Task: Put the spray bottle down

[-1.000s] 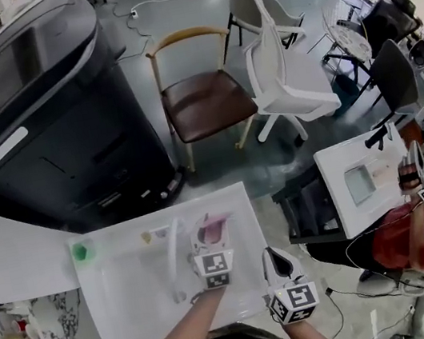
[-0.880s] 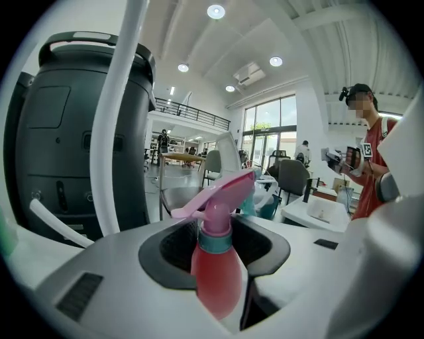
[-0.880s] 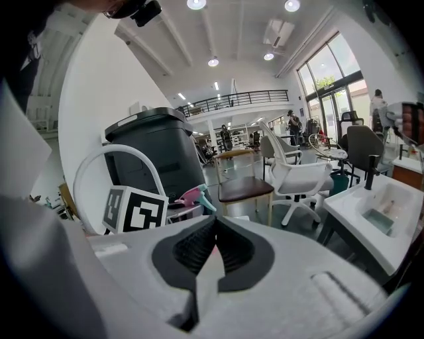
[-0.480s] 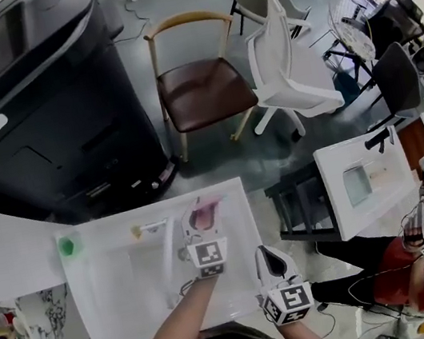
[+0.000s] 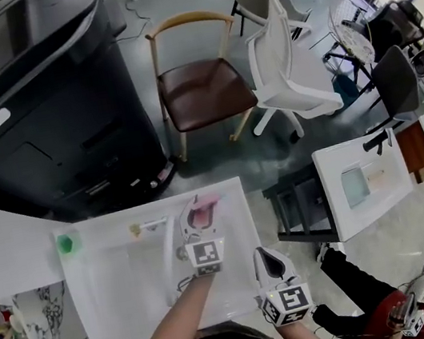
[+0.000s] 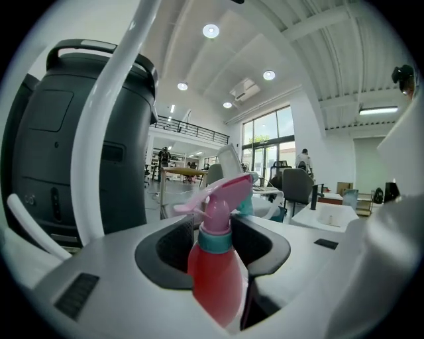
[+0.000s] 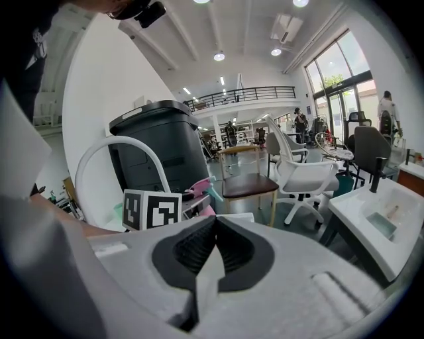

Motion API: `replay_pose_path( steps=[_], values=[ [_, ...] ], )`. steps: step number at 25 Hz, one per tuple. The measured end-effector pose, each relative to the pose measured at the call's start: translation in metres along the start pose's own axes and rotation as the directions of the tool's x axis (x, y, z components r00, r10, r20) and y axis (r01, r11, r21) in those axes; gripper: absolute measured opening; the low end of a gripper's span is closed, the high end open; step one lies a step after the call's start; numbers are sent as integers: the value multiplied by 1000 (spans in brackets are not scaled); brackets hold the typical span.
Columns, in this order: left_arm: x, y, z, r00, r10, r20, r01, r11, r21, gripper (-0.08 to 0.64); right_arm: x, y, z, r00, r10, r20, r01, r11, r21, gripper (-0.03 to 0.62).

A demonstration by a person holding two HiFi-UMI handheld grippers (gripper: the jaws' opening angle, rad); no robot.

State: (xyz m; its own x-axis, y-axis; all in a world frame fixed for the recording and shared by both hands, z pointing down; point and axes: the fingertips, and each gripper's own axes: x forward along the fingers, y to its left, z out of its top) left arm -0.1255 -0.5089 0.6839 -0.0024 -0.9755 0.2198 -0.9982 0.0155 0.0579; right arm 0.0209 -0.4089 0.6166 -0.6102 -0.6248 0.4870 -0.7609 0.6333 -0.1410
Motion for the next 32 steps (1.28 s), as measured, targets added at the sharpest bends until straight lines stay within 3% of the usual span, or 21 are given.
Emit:
replay_pose_path(
  steps=[6,10,14,24,28,32],
  values=[
    [-9,-1,-22,996,-11,-83,4,997,-80,259,-16,2,5,1000,-1,18,1,1000,-2,-2],
    [-22,-1,-20,997,-15,-76,4,989,-148,291,-33,6,7,999,-9,43,9,1000,-2,-2],
    [-45,-20,-13,997,-44,-70,32,986,-164,299,-59,11,7,998,-19,66,19,1000,0,-2],
    [-165,-93,38,988,-150,22,152,979,-138,301,-154,39,-4,988,-30,152,29,1000,6,-3],
    [-235,-115,52,981,-185,64,189,979,-78,301,-196,54,-17,982,-25,189,5,994,106,-3],
    [-299,-112,64,984,-156,87,162,985,-64,301,-223,78,-28,974,16,224,-40,994,106,-2]
  ],
)
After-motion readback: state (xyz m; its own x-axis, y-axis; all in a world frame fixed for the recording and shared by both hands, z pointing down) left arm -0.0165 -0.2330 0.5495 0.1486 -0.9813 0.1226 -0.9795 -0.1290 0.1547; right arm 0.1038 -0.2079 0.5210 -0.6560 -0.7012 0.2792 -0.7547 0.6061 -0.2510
